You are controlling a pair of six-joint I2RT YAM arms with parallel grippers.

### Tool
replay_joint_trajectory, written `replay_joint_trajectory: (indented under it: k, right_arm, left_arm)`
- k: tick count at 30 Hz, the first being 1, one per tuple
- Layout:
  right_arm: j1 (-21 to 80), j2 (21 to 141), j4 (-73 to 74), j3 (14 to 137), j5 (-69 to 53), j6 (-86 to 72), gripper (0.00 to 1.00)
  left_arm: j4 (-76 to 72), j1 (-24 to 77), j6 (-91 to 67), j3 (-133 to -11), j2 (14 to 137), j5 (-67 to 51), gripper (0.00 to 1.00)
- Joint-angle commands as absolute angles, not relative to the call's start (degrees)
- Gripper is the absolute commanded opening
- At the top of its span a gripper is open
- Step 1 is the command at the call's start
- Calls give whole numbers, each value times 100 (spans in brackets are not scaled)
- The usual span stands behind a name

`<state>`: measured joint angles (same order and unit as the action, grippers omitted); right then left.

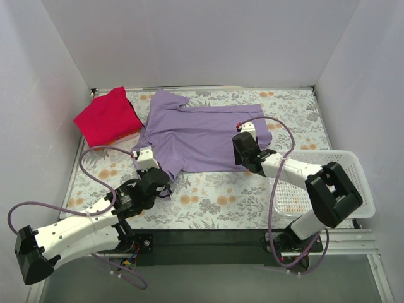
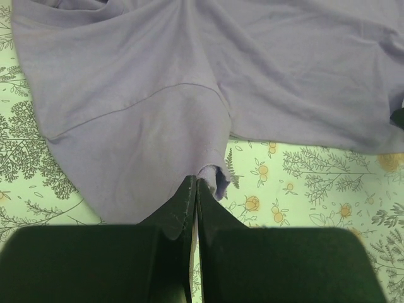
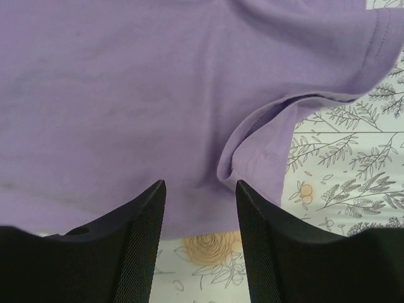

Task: Fold and stack the t-shirts
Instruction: Fold the tshirt

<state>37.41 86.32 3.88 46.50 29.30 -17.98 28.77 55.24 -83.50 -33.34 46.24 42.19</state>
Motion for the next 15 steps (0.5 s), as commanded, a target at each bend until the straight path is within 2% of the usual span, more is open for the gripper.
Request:
replay_joint_trajectory:
  k: [1,15]
  right_arm:
    - [3586,8929,466,5080,3375,-1635,43]
    - [3384,9369,703,5239,3384,-1529,43]
  left_arm:
    - [3050,5502,-8464,-3357,4413,4482,0]
    - [3182,5511,-8569,-3454,4324,4667,0]
